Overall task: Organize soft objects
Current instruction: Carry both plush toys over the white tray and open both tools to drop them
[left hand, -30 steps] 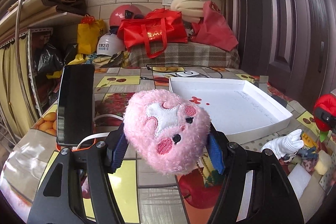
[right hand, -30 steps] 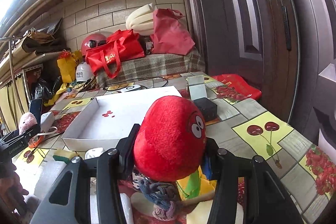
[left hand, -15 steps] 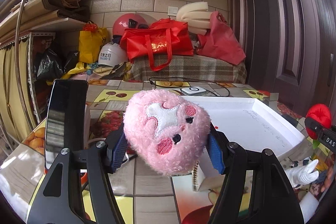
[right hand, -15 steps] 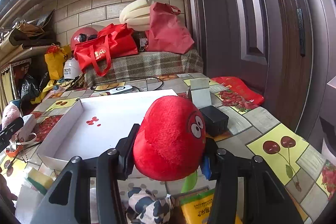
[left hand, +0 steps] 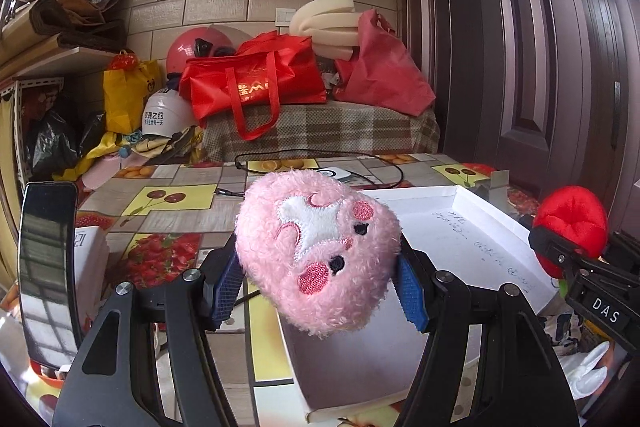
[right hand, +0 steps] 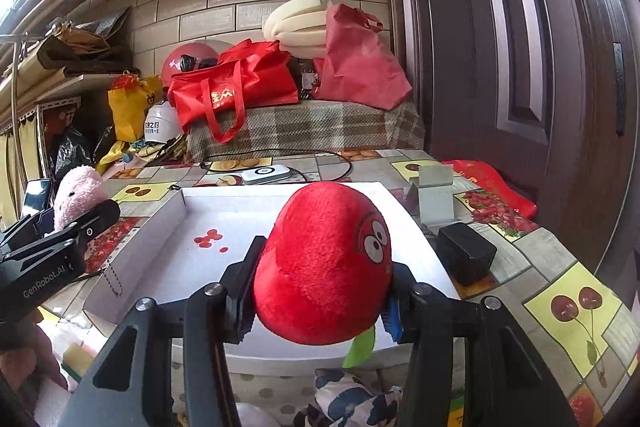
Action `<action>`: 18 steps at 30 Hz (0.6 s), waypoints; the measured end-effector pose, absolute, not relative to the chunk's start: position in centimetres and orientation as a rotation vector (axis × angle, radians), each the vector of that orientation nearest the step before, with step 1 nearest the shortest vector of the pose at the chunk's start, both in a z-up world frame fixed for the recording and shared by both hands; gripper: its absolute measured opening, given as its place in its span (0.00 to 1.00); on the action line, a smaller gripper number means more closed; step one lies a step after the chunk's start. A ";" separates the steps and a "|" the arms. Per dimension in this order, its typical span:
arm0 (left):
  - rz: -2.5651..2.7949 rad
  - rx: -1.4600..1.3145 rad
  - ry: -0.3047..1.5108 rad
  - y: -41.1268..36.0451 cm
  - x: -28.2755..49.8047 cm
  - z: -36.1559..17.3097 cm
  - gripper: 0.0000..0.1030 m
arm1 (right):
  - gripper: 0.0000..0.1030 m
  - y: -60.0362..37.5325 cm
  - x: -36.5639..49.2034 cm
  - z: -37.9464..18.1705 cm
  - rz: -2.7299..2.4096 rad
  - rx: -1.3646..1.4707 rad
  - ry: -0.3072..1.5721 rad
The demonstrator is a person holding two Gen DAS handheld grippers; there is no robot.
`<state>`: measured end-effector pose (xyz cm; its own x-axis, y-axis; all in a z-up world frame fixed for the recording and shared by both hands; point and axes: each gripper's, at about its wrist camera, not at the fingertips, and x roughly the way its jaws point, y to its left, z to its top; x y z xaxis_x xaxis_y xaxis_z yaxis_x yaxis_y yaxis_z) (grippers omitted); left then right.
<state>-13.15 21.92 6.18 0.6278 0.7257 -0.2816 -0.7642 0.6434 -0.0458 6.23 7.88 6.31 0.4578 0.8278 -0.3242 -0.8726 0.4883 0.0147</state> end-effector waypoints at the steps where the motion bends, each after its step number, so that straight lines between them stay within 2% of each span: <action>1: 0.861 -0.168 0.249 22.0 -13.0 6.2 0.64 | 0.49 7.9 6.6 6.3 1.043 -0.152 0.314; 10: 0.863 -0.189 0.285 22.7 -11.2 5.9 0.64 | 0.50 7.0 11.7 5.9 0.891 -0.010 0.429; 18: 0.894 -0.199 0.327 23.5 -9.4 5.6 0.65 | 0.49 9.7 8.3 6.4 0.992 -0.177 0.312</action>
